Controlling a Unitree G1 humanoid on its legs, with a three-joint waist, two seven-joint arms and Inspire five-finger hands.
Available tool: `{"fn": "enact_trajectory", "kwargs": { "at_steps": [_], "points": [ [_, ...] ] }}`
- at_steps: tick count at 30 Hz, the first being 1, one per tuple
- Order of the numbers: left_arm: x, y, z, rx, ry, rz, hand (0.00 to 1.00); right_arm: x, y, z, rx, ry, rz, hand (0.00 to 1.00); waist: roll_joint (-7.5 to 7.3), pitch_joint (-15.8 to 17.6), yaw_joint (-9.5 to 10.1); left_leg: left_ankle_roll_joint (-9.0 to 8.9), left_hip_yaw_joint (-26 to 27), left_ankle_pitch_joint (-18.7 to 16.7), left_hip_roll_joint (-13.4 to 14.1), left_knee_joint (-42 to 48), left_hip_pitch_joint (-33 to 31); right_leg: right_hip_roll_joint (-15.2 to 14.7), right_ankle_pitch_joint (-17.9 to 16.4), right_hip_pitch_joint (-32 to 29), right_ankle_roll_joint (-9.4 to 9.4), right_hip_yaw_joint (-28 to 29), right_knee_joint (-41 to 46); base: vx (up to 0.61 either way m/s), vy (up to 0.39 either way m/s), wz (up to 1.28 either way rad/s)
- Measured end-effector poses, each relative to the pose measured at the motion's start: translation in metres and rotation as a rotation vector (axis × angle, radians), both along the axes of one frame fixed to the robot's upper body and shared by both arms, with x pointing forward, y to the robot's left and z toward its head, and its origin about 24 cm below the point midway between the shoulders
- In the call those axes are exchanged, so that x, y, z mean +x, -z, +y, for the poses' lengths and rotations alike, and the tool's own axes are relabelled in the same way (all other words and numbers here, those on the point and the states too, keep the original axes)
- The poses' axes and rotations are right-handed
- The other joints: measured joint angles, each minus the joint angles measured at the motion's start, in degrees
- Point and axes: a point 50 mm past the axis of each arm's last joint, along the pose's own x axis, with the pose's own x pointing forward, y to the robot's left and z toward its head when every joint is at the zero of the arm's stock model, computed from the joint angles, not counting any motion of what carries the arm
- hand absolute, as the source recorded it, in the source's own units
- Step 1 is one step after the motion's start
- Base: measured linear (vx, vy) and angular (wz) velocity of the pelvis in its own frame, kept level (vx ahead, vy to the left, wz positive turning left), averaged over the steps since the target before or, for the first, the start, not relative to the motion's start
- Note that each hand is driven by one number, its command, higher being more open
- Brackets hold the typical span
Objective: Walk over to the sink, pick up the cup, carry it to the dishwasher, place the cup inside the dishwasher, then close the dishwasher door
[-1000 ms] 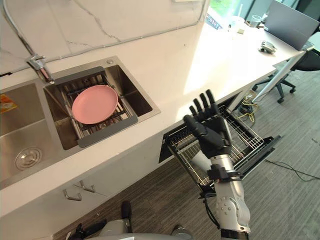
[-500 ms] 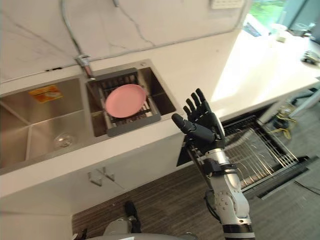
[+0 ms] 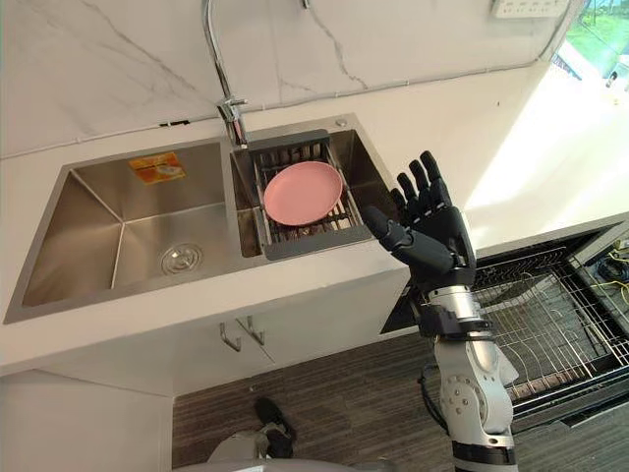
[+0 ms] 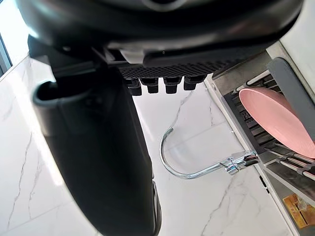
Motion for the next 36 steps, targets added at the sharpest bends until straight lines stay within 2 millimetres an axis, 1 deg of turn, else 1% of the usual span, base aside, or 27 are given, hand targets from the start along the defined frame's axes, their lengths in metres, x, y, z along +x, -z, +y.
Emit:
{"fn": "enact_trajectory", "kwargs": {
  "at_steps": [5, 7, 8, 9, 10, 11, 12, 13, 14, 15, 16, 17, 18, 19, 20, 21, 22, 23, 24, 26, 27, 30, 33, 34, 36],
  "points": [
    [0.001, 0.0, 0.002, -0.004, -0.022, -0.013, 1.0, 0.0, -0.002, 0.0, 0.002, 0.007, -0.003, 1.0, -0.56, 0.3, 0.27, 0.51, -0.5, -0.1, -1.3, -0.6, -0.1, -1.5, -1.2, -0.9, -0.14, 1.2, 2.3, -0.07, 0.075, 0.07],
    [0.001, -0.001, 0.003, -0.001, -0.019, -0.023, 1.0, 0.0, -0.002, -0.001, 0.005, 0.017, 0.001, 1.0, -0.91, 0.5, 0.09, 0.55, -1.2, -0.2, -2.1, -0.6, -0.9, -2.8, -3.2, -2.7, -0.59, 2.3, 5.3, -0.11, 0.084, 0.18],
    [0.002, -0.001, 0.004, 0.001, -0.017, -0.027, 1.0, 0.0, -0.002, -0.001, 0.006, 0.024, 0.002, 1.0, -1.06, 0.6, 0.07, 0.55, -1.5, -0.2, -2.4, -0.5, -1.3, -3.3, -4.1, -3.5, -1.3, 2.8, 6.8, -0.13, 0.081, 0.37],
    [0.004, -0.001, 0.004, 0.004, -0.011, -0.037, 1.0, -0.001, -0.002, -0.005, 0.012, 0.053, 0.01, 1.0, -1.47, 0.9, -0.08, 0.58, -3.3, -0.2, -3.1, -0.4, -2.4, -4.0, -7.0, -5.3, -5.36, 4.3, 10.2, -0.12, 0.061, 0.52],
    [0.006, -0.002, 0.006, 0.009, -0.001, -0.043, 1.0, -0.001, -0.001, -0.007, 0.021, 0.077, 0.019, 1.0, -1.38, 0.9, -0.49, 0.97, -4.7, -0.5, -3.5, 0.3, -2.9, -3.2, -8.7, -5.7, -7.38, 6.7, 11.0, -0.08, 0.03, 0.72],
    [0.007, -0.002, 0.007, 0.015, 0.014, -0.046, 1.0, -0.002, 0.001, -0.008, 0.028, 0.095, 0.029, 1.0, -1.6, 1.1, -0.99, 1.58, -6.3, -1.0, -3.8, 1.3, -3.3, -2.4, -9.5, -5.6, -8.55, 8.5, 10.9, -0.05, 0.004, 1.06],
    [0.009, -0.003, 0.009, 0.024, 0.06, -0.054, 1.0, -0.006, 0.004, -0.013, 0.035, 0.135, 0.052, 1.0, -2.15, 1.4, -1.56, 3.27, -9.3, -2.3, -4.7, 2.7, -3.5, -1.3, -10.4, -3.9, -11.66, 10.8, 10.9, 0.0, -0.01, 1.04],
    [0.012, -0.004, 0.009, 0.027, 0.081, -0.062, 1.0, -0.008, 0.005, -0.017, 0.034, 0.154, 0.059, 1.0, -2.31, 1.6, -1.63, 3.41, -10.6, -2.5, -5.0, 2.6, -3.2, -1.3, -9.7, -4.0, -12.91, 12.9, 12.6, 0.02, 0.023, 1.32],
    [0.017, -0.004, 0.009, 0.029, 0.122, -0.072, 1.0, -0.012, 0.008, -0.022, 0.034, 0.184, 0.078, 1.0, -1.74, 1.7, -2.07, 3.6, -13.7, -2.7, -5.3, 1.8, -3.0, -1.6, -9.0, -7.3, -15.58, 17.6, 20.9, 0.0, 0.039, 1.24],
    [0.023, -0.005, 0.01, 0.025, 0.161, -0.076, 1.0, -0.014, 0.011, -0.023, 0.033, 0.197, 0.089, 1.0, -0.65, 2.4, -2.18, 3.37, -16.5, -2.8, -5.1, -0.3, -2.4, 0.7, -12.0, -10.3, -12.64, 21.4, 23.7, -0.03, 0.046, 1.21],
    [0.025, -0.005, 0.011, 0.025, 0.185, -0.075, 1.0, -0.014, 0.012, -0.023, 0.042, 0.199, 0.09, 1.0, -0.86, 2.5, -2.36, 1.22, -17.1, -4.1, -5.2, -1.0, -2.3, 2.0, -12.8, -11.9, -12.19, 22.5, 22.6, -0.04, 0.049, 0.95],
    [0.028, -0.008, 0.023, 0.045, 0.208, -0.075, 1.0, -0.014, 0.016, -0.017, 0.088, 0.198, 0.086, 1.0, -6.17, 2.6, -2.5, 2.55, -15.1, -7.5, -6.5, 10.5, -4.5, -1.6, -14.6, -14.9, -14.84, 23.5, 17.4, -0.07, 0.003, 0.73],
    [0.026, -0.009, 0.03, 0.049, 0.208, -0.061, 1.0, -0.016, 0.012, -0.018, 0.102, 0.212, 0.051, 1.0, -6.41, 2.9, -2.56, 3.63, -19.8, -18.4, -3.1, 27.8, -8.3, -2.5, -13.7, -15.5, -10.88, 24.6, 20.9, -0.08, -0.028, 0.56],
    [0.028, -0.009, 0.028, 0.039, 0.208, -0.062, 1.0, -0.017, 0.012, -0.022, 0.104, 0.232, 0.039, 1.0, -5.19, 3.2, -2.05, 1.04, -20.1, -21.5, -1.7, 30.9, -9.2, -1.9, -14.1, -15.2, -9.25, 24.1, 21.9, -0.06, -0.068, 0.11],
    [0.028, -0.009, 0.025, 0.029, 0.215, -0.067, 1.0, -0.017, 0.015, -0.022, 0.107, 0.24, 0.053, 1.0, -6.02, 2.5, -1.3, 0.37, -19.5, -21.7, -2.2, 29.0, -8.3, -2.0, -13.6, -15.3, -8.66, 25.3, 21.2, 0.01, -0.017, -0.18],
    [0.029, -0.008, 0.023, 0.022, 0.231, -0.065, 1.0, -0.019, 0.015, -0.024, 0.103, 0.245, 0.049, 1.0, -5.42, 2.0, -1.41, -0.36, -19.2, -20.6, -3.1, 25.6, -7.5, -1.4, -11.6, -15.1, -8.53, 25.6, 18.0, 0.04, 0.015, -0.28],
    [0.028, -0.008, 0.023, 0.024, 0.244, -0.059, 1.0, -0.019, 0.015, -0.024, 0.104, 0.247, 0.044, 1.0, -5.77, 1.8, -1.42, -0.54, -18.9, -20.2, -3.3, 24.0, -6.9, -0.9, -10.1, -14.9, -8.59, 25.7, 16.4, 0.05, 0.029, -0.25],
    [0.026, -0.008, 0.022, 0.023, 0.245, -0.054, 1.0, -0.021, 0.014, -0.025, 0.101, 0.258, 0.037, 1.0, -5.44, 1.9, -1.44, -0.62, -18.2, -19.0, -3.4, 21.7, -5.8, 0.0, -7.4, -13.8, -8.44, 25.2, 13.2, 0.08, 0.015, -0.29],
    [0.026, -0.007, 0.02, 0.019, 0.246, -0.053, 1.0, -0.023, 0.016, -0.028, 0.1, 0.274, 0.044, 1.0, -5.18, 1.9, -1.5, -0.61, -18.0, -18.3, -3.6, 20.0, -4.8, 0.7, -5.5, -12.4, -7.6, 25.0, 10.9, 0.09, 0.004, -0.24],
    [0.023, -0.006, 0.019, 0.022, 0.261, -0.042, 1.0, -0.028, 0.02, -0.032, 0.096, 0.298, 0.063, 1.0, -4.86, 1.8, -1.52, -0.61, -18.1, -17.3, -3.9, 17.5, -2.8, 0.9, -4.0, -11.5, -7.38, 24.9, 10.2, 0.08, -0.007, -0.05],
    [0.002, -0.003, 0.01, 0.001, 0.294, 0.007, 1.0, -0.047, 0.024, -0.054, 0.072, 0.405, 0.096, 1.0, -1.56, -0.6, -2.92, -3.61, -17.6, -7.3, -5.2, -0.9, 6.9, 4.6, -2.5, -7.3, -6.63, 25.6, 5.4, 0.03, -0.006, 0.0],
    [0.002, -0.003, 0.01, 0.001, 0.294, 0.007, 1.0, -0.047, 0.024, -0.054, 0.072, 0.405, 0.096, 1.0, -1.56, -0.6, -2.91, -3.61, -17.6, -7.3, -5.2, -0.9, 6.9, 4.6, -2.5, -7.3, -6.63, 25.6, 5.4, 0.0, 0.0, 0.02],
    [0.0, -0.003, 0.01, 0.0, 0.277, 0.006, 1.0, -0.043, 0.028, -0.047, 0.085, 0.383, 0.113, 1.0, -1.58, -0.6, -2.73, -3.23, -19.3, -6.3, -5.2, -0.8, 6.0, 5.0, -2.6, -7.1, -6.62, 24.6, 5.1, 0.01, -0.016, 0.25],
    [-0.001, -0.003, 0.01, -0.01, 0.227, 0.001, 1.0, -0.038, 0.033, -0.04, 0.098, 0.361, 0.125, 1.0, -1.65, -0.6, -2.33, -2.68, -19.9, -5.8, -5.2, -0.4, 5.9, 5.1, -2.6, -6.4, -6.61, 24.2, 4.3, 0.03, -0.061, 0.29],
    [-0.005, -0.001, 0.008, -0.034, 0.112, -0.005, 1.0, -0.028, 0.043, -0.028, 0.12, 0.314, 0.163, 1.0, -1.86, -0.5, -0.97, -2.42, -20.2, -5.6, -5.0, 0.9, 5.7, 5.4, -2.6, -4.9, -6.57, 23.0, 2.3, 0.0, -0.065, 0.16]
  ]
}}
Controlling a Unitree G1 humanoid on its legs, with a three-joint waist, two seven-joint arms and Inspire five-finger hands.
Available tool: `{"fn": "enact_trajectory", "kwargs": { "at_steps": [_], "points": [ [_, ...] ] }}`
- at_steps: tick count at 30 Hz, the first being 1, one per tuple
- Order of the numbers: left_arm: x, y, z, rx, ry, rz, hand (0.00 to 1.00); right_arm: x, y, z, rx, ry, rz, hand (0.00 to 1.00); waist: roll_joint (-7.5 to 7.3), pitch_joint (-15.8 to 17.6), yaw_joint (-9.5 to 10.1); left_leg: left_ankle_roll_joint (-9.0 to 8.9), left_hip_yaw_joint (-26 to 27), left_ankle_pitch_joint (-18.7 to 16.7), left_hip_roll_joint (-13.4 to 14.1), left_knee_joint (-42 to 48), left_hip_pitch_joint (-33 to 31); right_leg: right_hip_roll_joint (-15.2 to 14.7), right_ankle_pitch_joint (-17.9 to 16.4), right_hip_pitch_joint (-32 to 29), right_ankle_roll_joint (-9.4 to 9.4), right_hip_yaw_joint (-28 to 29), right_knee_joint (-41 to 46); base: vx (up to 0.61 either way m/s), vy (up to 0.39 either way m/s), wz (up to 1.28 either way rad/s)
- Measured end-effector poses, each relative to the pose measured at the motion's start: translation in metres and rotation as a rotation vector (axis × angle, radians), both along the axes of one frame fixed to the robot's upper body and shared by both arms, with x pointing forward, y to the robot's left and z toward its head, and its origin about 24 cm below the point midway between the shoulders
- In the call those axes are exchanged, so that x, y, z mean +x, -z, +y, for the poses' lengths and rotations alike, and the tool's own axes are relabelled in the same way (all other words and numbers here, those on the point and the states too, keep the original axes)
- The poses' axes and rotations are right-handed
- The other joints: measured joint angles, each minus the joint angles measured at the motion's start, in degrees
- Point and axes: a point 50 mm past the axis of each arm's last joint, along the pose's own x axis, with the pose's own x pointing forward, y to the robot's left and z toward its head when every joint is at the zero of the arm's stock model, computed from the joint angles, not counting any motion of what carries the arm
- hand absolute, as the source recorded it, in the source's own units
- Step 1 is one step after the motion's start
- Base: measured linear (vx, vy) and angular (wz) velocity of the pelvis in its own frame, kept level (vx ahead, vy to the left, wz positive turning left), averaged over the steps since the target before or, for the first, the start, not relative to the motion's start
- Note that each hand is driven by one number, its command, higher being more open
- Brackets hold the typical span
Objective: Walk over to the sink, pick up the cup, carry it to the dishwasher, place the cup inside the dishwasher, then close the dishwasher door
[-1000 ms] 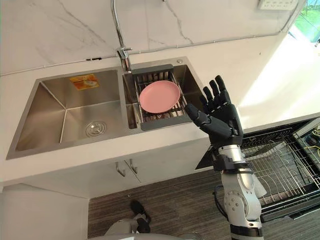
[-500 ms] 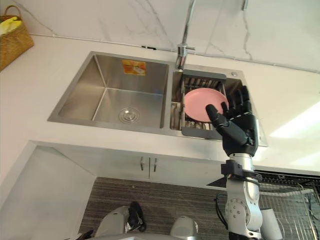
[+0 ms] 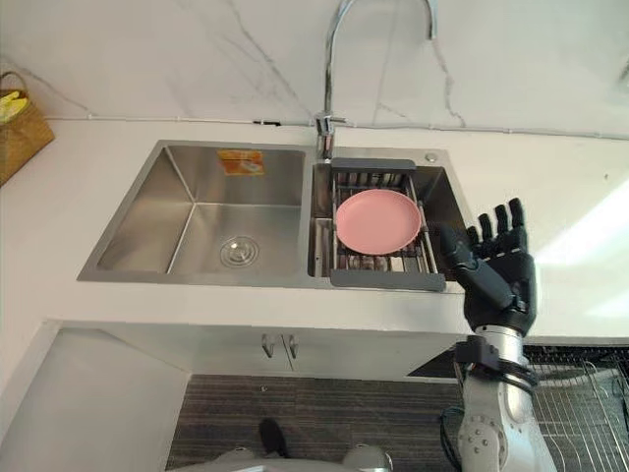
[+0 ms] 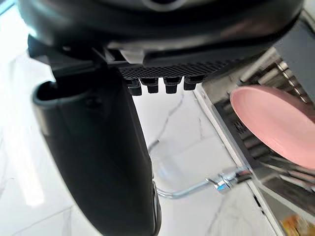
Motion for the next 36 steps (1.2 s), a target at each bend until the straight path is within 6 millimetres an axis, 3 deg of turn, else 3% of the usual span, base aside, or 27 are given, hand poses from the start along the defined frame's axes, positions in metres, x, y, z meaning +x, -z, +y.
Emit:
{"fn": "enact_trajectory", "kwargs": {
  "at_steps": [3, 6, 11, 16, 18, 19, 20, 21, 22, 24, 25, 27, 29, 30, 31, 32, 33, 36],
  "points": [
    [0.0, 0.001, -0.004, -0.02, -0.111, -0.03, 1.0, 0.019, 0.014, 0.02, 0.041, -0.066, 0.053, 1.0, -0.14, 0.5, 2.21, -0.66, -0.8, -0.9, 1.1, 3.5, -1.9, 0.8, -0.4, 1.8, 1.04, -2.2, -3.4, -0.06, -0.093, 0.17],
    [0.0, 0.001, -0.008, -0.025, -0.135, -0.055, 1.0, 0.028, 0.022, 0.028, 0.062, -0.058, 0.103, 1.0, -0.1, 0.7, 3.21, -1.37, -1.2, -1.0, 3.3, 6.0, -2.8, 2.6, -0.8, 2.0, 0.92, -2.6, -4.1, -0.1, -0.096, 0.05],
    [0.0, 0.001, -0.009, -0.012, -0.105, -0.047, 1.0, 0.025, 0.013, 0.009, 0.056, 0.082, 0.049, 1.0, -0.09, 0.7, 2.33, -2.74, 2.2, -0.8, 4.7, 5.3, -2.2, 2.7, -1.1, -0.8, -0.02, 0.6, -2.0, -0.03, -0.029, -0.39],
    [0.002, 0.002, -0.009, -0.023, 0.013, -0.016, 1.0, 0.013, -0.012, -0.027, -0.012, 0.273, -0.035, 1.0, -0.95, 0.9, 0.13, -2.08, 4.7, -3.6, 2.7, 5.9, -1.4, -1.8, -5.4, -4.8, -0.34, 1.6, 6.5, 0.1, 0.056, -0.26],
    [0.002, 0.002, -0.007, -0.019, 0.051, 0.001, 1.0, 0.01, -0.024, -0.034, -0.058, 0.305, -0.074, 1.0, -1.75, 1.2, -0.57, -1.93, 5.2, -5.0, 2.0, 6.6, -0.9, -4.0, -6.6, -8.1, -1.46, 1.2, 15.4, 0.12, 0.027, -0.26],
    [0.003, 0.001, -0.005, -0.01, 0.061, 0.013, 1.0, 0.01, -0.034, -0.036, -0.09, 0.304, -0.108, 1.0, -2.25, 1.5, -0.57, -2.15, 6.9, -6.3, 2.3, 7.7, 0.1, -7.2, -5.6, -13.8, -3.21, 0.7, 27.6, 0.1, 0.013, -0.47],
    [0.003, 0.001, -0.005, -0.007, 0.06, 0.02, 1.0, 0.01, -0.036, -0.036, -0.095, 0.303, -0.114, 1.0, -2.36, 1.5, -0.57, -1.99, 7.4, -6.5, 2.4, 7.5, 1.1, -7.9, -4.8, -14.6, -4.22, 0.8, 30.1, 0.1, 0.01, -0.51],
    [0.002, 0.001, -0.004, -0.002, 0.059, 0.027, 1.0, 0.009, -0.037, -0.036, -0.098, 0.301, -0.116, 1.0, -2.37, 1.5, -0.66, -1.83, 7.8, -6.6, 2.7, 7.2, 2.2, -8.3, -3.9, -15.0, -4.67, 0.9, 32.1, 0.08, -0.027, -0.49],
    [0.0, 0.001, -0.001, 0.015, 0.058, 0.054, 1.0, 0.009, -0.039, -0.036, -0.097, 0.286, -0.133, 1.0, -2.44, 1.4, -0.87, -2.79, 9.0, -7.4, 4.3, 7.1, 4.2, -8.3, -6.1, -15.4, -4.25, 0.0, 30.2, 0.08, -0.036, -0.45],
    [-0.001, 0.001, 0.001, 0.021, 0.062, 0.068, 1.0, 0.008, -0.046, -0.037, -0.115, 0.268, -0.172, 1.0, -2.32, 1.5, -1.46, -3.99, 9.4, -8.3, 5.8, 7.8, 4.3, -8.3, -6.2, -16.5, -3.69, -0.3, 24.9, 0.07, -0.058, -0.25],
    [-0.001, 0.002, 0.002, 0.021, 0.06, 0.074, 1.0, 0.007, -0.048, -0.037, -0.122, 0.265, -0.186, 1.0, -2.38, 1.5, -1.71, -4.34, 9.4, -8.5, 6.4, 8.1, 4.3, -8.2, -5.8, -17.0, -3.07, -0.2, 22.6, 0.1, -0.12, -0.03],
    [-0.003, 0.001, 0.006, 0.028, 0.056, 0.082, 1.0, 0.005, -0.054, -0.038, -0.136, 0.257, -0.217, 1.0, -2.57, 1.4, -2.3, -6.39, 8.9, -9.6, 8.7, 11.0, 3.2, -7.4, 0.5, -17.2, -1.01, 1.0, 13.6, 0.11, -0.184, 0.06],
    [-0.006, -0.001, 0.016, 0.051, 0.037, 0.094, 1.0, 0.003, -0.053, -0.037, -0.134, 0.253, -0.218, 1.0, -4.68, 0.4, -2.62, -8.96, 7.1, -11.2, 9.6, 14.8, 2.5, -6.8, 8.2, -14.6, 2.19, 1.0, 7.3, 0.18, -0.316, 0.28],
    [-0.006, 0.001, 0.008, 0.037, -0.014, 0.092, 1.0, 0.003, -0.055, -0.04, -0.144, 0.256, -0.213, 1.0, -2.14, 0.9, -2.3, -10.51, 6.2, -12.2, 13.3, 17.4, 1.9, -3.8, 7.7, -13.0, 1.29, -0.9, 6.5, 0.18, -0.281, 0.22],
    [-0.007, 0.002, 0.004, 0.028, -0.045, 0.09, 1.0, 0.003, -0.056, -0.04, -0.145, 0.255, -0.211, 1.0, -1.35, 0.8, -2.08, -10.69, 5.9, -12.3, 14.7, 18.6, 1.4, -2.8, 7.2, -12.7, 0.85, -1.3, 5.7, 0.16, -0.223, 0.06],
    [-0.009, 0.004, -0.002, 0.008, -0.085, 0.089, 1.0, 0.003, -0.055, -0.041, -0.145, 0.253, -0.198, 1.0, 0.54, 0.3, -1.92, -11.15, 5.3, -12.6, 17.5, 20.7, 0.1, -0.7, 6.3, -12.7, -0.07, -2.5, 5.7, 0.17, -0.216, 0.07],
    [-0.011, 0.004, -0.006, -0.002, -0.104, 0.09, 1.0, 0.004, -0.054, -0.042, -0.139, 0.25, -0.183, 1.0, 1.46, 0.3, -1.91, -11.11, 5.2, -12.5, 19.4, 22.1, -0.2, 0.5, 5.0, -12.5, -0.7, -3.0, 6.6, 0.17, -0.21, 0.09],
    [-0.017, 0.005, -0.011, 0.005, -0.249, 0.079, 1.0, 0.005, -0.051, -0.041, -0.102, 0.23, -0.149, 1.0, 2.12, 1.0, -2.06, -10.2, 4.3, -12.0, 24.1, 30.0, -1.6, 3.1, 3.0, -8.3, -1.42, -4.7, 5.8, 0.13, -0.206, 0.2]
  ]
}}
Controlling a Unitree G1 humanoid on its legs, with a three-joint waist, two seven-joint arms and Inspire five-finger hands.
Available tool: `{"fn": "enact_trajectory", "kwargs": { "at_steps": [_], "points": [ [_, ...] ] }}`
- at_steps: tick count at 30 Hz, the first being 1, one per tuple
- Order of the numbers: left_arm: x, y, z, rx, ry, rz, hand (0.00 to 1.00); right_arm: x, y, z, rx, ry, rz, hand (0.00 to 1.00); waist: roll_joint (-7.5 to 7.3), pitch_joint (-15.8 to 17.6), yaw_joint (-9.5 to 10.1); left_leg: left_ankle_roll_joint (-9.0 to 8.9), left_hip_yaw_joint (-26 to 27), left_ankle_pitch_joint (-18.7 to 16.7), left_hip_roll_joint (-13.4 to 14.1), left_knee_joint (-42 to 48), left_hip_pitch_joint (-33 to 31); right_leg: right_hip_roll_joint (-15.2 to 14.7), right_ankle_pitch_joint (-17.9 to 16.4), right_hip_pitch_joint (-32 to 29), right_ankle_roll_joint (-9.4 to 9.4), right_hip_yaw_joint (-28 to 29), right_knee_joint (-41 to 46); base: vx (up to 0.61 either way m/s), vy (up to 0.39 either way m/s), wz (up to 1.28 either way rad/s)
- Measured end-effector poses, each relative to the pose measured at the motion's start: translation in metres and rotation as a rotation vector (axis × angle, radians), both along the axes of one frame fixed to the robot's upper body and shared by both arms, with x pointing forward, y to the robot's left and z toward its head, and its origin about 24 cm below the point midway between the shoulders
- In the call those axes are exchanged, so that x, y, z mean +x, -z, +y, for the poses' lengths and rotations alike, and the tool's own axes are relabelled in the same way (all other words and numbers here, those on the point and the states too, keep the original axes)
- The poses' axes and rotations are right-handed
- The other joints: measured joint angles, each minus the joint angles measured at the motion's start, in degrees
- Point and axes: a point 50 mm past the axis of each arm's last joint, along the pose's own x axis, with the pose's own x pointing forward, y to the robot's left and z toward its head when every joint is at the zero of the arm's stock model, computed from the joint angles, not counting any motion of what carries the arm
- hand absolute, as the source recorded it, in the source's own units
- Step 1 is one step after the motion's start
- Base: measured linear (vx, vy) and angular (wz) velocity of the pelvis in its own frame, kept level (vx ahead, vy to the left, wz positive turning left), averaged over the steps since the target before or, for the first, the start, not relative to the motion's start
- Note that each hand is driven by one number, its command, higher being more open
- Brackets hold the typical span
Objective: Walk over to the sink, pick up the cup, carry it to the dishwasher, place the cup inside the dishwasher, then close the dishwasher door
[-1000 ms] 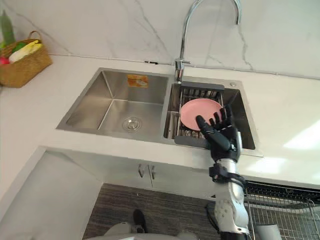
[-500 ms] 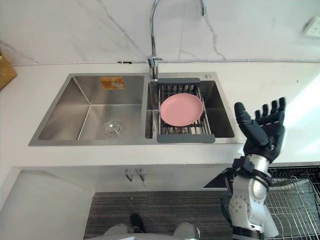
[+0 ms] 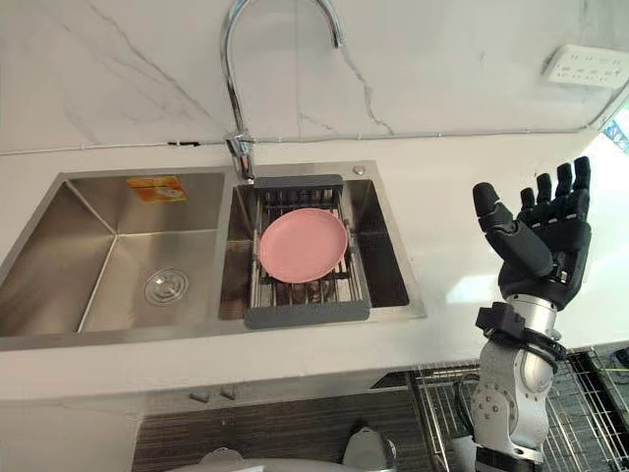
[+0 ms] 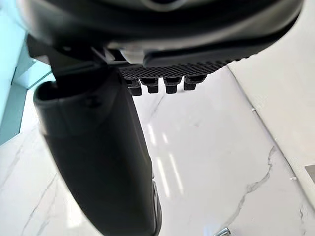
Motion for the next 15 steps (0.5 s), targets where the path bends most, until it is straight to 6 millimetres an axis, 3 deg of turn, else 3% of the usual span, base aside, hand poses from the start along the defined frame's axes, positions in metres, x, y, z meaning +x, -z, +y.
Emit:
{"fn": "enact_trajectory", "kwargs": {
  "at_steps": [2, 4, 5, 7, 9, 11, 15],
  "points": [
    [-0.002, 0.0, -0.003, 0.004, -0.1, -0.013, 1.0, 0.0, 0.0, 0.0, 0.002, -0.001, 0.0, 1.0, -0.53, 0.5, 0.12, 0.07, -2.5, 2.0, 1.5, 6.3, -1.9, 0.3, 0.2, 4.2, 0.22, -1.1, -3.2, 0.08, -0.127, 0.26],
    [-0.002, 0.001, -0.005, 0.004, -0.119, -0.035, 1.0, 0.0, -0.002, 0.0, -0.007, -0.005, -0.014, 1.0, -0.23, 0.2, 0.49, 0.4, -2.1, 2.2, 0.2, 3.1, -1.6, -0.3, 0.7, 5.7, 1.01, -1.2, -5.2, 0.07, -0.019, 0.05],
    [-0.003, 0.001, -0.009, 0.0, -0.11, -0.04, 1.0, -0.001, -0.003, -0.001, -0.014, -0.007, -0.02, 1.0, 0.63, -0.1, 0.4, 0.84, -1.1, 3.5, -1.3, -1.5, -1.2, -0.3, 1.3, 5.8, 1.84, -0.9, -6.3, 0.13, 0.098, -0.1],
    [-0.008, 0.001, -0.009, 0.001, -0.112, -0.025, 1.0, -0.002, 0.0, 0.0, -0.004, -0.016, -0.015, 1.0, 0.87, -0.5, -0.18, 0.46, 0.0, 3.4, -4.6, -8.8, 2.1, -1.1, 3.1, 6.0, 2.83, -0.6, -8.1, 0.16, 0.123, -0.07],
    [-0.011, 0.001, -0.009, 0.001, -0.127, -0.02, 1.0, -0.002, 0.001, 0.0, 0.006, -0.048, -0.019, 1.0, 0.4, -0.2, -1.14, -0.7, 0.8, 4.2, -7.5, -15.4, 3.8, -2.1, 4.5, 5.6, 3.64, -1.0, -9.7, 0.1, 0.129, 0.06],
    [-0.013, 0.001, -0.009, 0.001, -0.137, -0.014, 1.0, -0.002, 0.01, 0.007, 0.021, -0.102, 0.013, 1.0, -0.57, -0.3, -0.99, -0.28, 1.4, 5.5, -10.8, -19.8, 5.8, -3.6, 5.6, 6.3, 4.77, -1.0, -11.0, 0.05, 0.124, 0.06],
    [-0.012, 0.0, -0.007, 0.023, -0.116, -0.024, 1.0, -0.004, 0.027, 0.022, -0.023, -0.213, 0.107, 1.0, -0.89, -0.5, 0.09, 0.05, 1.5, 5.7, -12.6, -21.5, 6.4, -4.4, 6.9, 7.3, 5.43, -1.2, -13.3, 0.02, 0.064, 0.02]
  ]
}}
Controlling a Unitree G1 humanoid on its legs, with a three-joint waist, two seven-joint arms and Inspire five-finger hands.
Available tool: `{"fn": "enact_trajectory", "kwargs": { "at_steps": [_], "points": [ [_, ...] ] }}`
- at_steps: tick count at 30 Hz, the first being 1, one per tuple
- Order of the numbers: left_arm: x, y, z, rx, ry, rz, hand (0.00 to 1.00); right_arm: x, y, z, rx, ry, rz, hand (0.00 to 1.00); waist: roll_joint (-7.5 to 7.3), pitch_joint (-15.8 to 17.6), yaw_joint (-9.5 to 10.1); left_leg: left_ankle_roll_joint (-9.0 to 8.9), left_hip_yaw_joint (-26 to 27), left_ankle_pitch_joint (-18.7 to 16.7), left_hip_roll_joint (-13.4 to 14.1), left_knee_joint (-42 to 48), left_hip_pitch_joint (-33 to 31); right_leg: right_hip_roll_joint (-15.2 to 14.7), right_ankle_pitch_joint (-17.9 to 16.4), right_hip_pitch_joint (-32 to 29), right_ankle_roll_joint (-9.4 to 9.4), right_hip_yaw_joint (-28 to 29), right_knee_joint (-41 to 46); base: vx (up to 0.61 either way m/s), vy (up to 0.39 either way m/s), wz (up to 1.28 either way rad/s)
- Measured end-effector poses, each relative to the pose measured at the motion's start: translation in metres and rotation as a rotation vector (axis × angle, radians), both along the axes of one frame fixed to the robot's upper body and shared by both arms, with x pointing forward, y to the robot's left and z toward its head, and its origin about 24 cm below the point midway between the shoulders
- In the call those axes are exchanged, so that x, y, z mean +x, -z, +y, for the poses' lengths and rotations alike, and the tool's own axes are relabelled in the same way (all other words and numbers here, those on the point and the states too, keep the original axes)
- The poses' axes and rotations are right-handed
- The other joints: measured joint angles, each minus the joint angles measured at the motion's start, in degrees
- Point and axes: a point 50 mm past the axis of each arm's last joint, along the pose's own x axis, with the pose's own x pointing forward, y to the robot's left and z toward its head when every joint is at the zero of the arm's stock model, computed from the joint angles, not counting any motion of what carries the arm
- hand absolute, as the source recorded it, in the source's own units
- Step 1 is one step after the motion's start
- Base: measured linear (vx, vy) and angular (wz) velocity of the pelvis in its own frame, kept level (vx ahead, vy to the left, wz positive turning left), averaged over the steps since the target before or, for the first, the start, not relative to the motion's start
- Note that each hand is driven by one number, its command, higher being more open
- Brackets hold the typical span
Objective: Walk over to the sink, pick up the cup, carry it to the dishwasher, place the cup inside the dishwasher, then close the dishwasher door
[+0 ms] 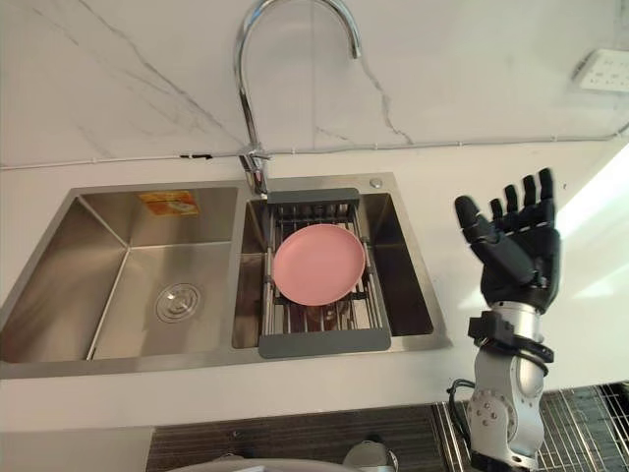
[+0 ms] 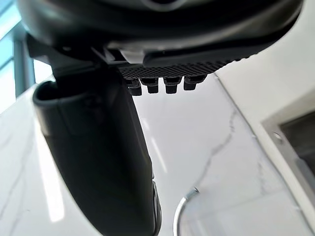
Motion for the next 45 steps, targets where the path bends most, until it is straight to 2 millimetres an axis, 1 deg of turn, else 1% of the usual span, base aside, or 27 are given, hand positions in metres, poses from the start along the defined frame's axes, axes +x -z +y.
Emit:
{"fn": "enact_trajectory", "kwargs": {
  "at_steps": [2, 5, 9, 13, 17, 20, 23, 25, 28, 30, 34, 36, 41, 45],
  "points": [
    [0.0, -0.001, 0.001, 0.008, 0.002, -0.006, 1.0, 0.001, 0.008, 0.005, -0.061, -0.049, 0.052, 1.0, -0.15, -0.1, 0.28, 0.14, -0.3, 0.5, -0.5, -0.9, 0.0, -0.1, 0.1, 0.0, 0.01, -0.4, -0.2, -0.01, 0.021, 0.09],
    [-0.002, -0.002, 0.002, 0.025, -0.001, -0.007, 1.0, 0.001, 0.016, 0.007, -0.162, -0.076, 0.122, 1.0, -0.57, -0.3, 0.65, 0.19, -0.6, 1.5, -1.0, -2.6, 0.4, 0.1, 0.1, 0.2, 0.0, -0.8, -0.3, -0.01, 0.003, 0.08],
    [-0.005, -0.002, 0.006, 0.031, -0.013, -0.001, 1.0, 0.0, 0.028, 0.002, -0.315, -0.104, 0.222, 1.0, -1.42, -0.8, 1.66, 0.18, -0.7, 2.8, -1.5, -5.1, 1.7, 0.3, 0.2, 0.8, -0.04, -1.0, -0.7, -0.01, -0.003, 0.03],
    [-0.008, -0.003, 0.008, 0.031, -0.015, 0.003, 1.0, 0.001, 0.024, -0.002, -0.438, -0.141, 0.245, 1.0, -2.14, -1.3, 1.68, 0.19, -0.7, 3.8, -1.9, -6.9, 2.3, 0.3, 0.2, 0.8, -0.08, -1.0, -0.7, 0.0, 0.001, 0.01],
    [-0.01, -0.004, 0.011, 0.039, 0.017, 0.012, 1.0, 0.01, 0.012, -0.007, -0.647, -0.225, 0.256, 1.0, -3.15, -1.9, 1.76, 0.23, -0.6, 4.6, -2.3, -8.5, 2.9, 0.4, 0.2, 0.7, -0.08, -1.0, -0.7, 0.0, 0.0, 0.0],
    [-0.01, -0.004, 0.014, 0.041, 0.037, 0.018, 1.0, 0.017, 0.005, -0.005, -0.78, -0.301, 0.258, 1.0, -3.89, -2.4, 1.94, 0.21, -0.6, 4.9, -2.3, -8.9, 2.9, 0.5, 0.2, 0.7, -0.09, -1.1, -0.8, 0.0, 0.0, 0.0],
    [-0.011, -0.005, 0.016, 0.04, 0.032, 0.022, 1.0, 0.024, -0.002, 0.0, -0.86, -0.378, 0.243, 1.0, -4.51, -2.8, 2.24, 0.21, -0.6, 4.9, -2.3, -9.0, 2.9, 0.5, 0.2, 0.6, -0.09, -1.1, -0.8, 0.0, 0.0, 0.0],
    [-0.011, -0.006, 0.018, 0.035, 0.034, 0.026, 1.0, 0.027, -0.004, 0.002, -0.895, -0.409, 0.243, 1.0, -4.71, -2.9, 2.59, 0.21, -0.6, 4.9, -2.4, -9.0, 2.9, 0.5, 0.2, 0.6, -0.09, -1.1, -0.8, 0.0, 0.0, 0.0],
    [-0.011, -0.006, 0.02, 0.023, 0.028, 0.03, 1.0, 0.033, 0.001, 0.005, -0.967, -0.474, 0.281, 1.0, -5.35, -3.4, 3.24, 0.24, -0.9, 4.9, -2.4, -9.0, 2.9, 0.5, 0.2, 0.7, -0.09, -1.3, -0.8, 0.0, -0.001, 0.03],
    [-0.013, -0.007, 0.022, 0.022, 0.021, 0.032, 1.0, 0.033, 0.004, 0.008, -1.016, -0.506, 0.302, 1.0, -5.62, -3.6, 3.22, 0.24, -1.1, 5.1, -2.6, -9.3, 2.9, 0.5, 0.2, 0.7, -0.09, -1.6, -0.8, -0.01, 0.0, 0.06],
    [-0.013, -0.007, 0.023, 0.02, 0.023, 0.035, 1.0, 0.033, 0.015, 0.004, -1.042, -0.523, 0.366, 1.0, -5.69, -3.7, 3.21, 0.54, -2.0, 5.8, -3.1, -10.0, 2.8, 0.2, 0.2, 0.7, -0.09, -2.4, -0.8, -0.01, 0.004, 0.11],
    [-0.014, -0.007, 0.022, 0.017, 0.023, 0.039, 1.0, 0.033, 0.023, 0.005, -1.081, -0.547, 0.405, 1.0, -5.52, -3.9, 3.16, 0.62, -2.2, 5.9, -3.1, -10.0, 2.7, 0.2, 0.2, 0.7, -0.09, -2.5, -0.8, -0.02, 0.001, 0.04],
    [-0.014, -0.007, 0.021, 0.005, 0.022, 0.047, 1.0, 0.033, 0.028, 0.007, -1.19, -0.547, 0.429, 1.0, -5.1, -4.1, 3.15, 0.77, -2.5, 6.2, -3.2, -10.0, 2.7, 0.1, 0.2, 0.7, -0.14, -2.7, -0.7, 0.0, 0.0, 0.0],
    [-0.014, -0.006, 0.02, -0.006, 0.021, 0.048, 1.0, 0.032, 0.033, 0.009, -1.233, -0.558, 0.438, 1.0, -4.53, -4.1, 3.16, 0.85, -2.6, 6.3, -3.2, -10.0, 2.6, 0.1, 0.3, 0.7, -0.26, -2.8, -0.8, 0.0, 0.0, 0.0]
  ]
}}
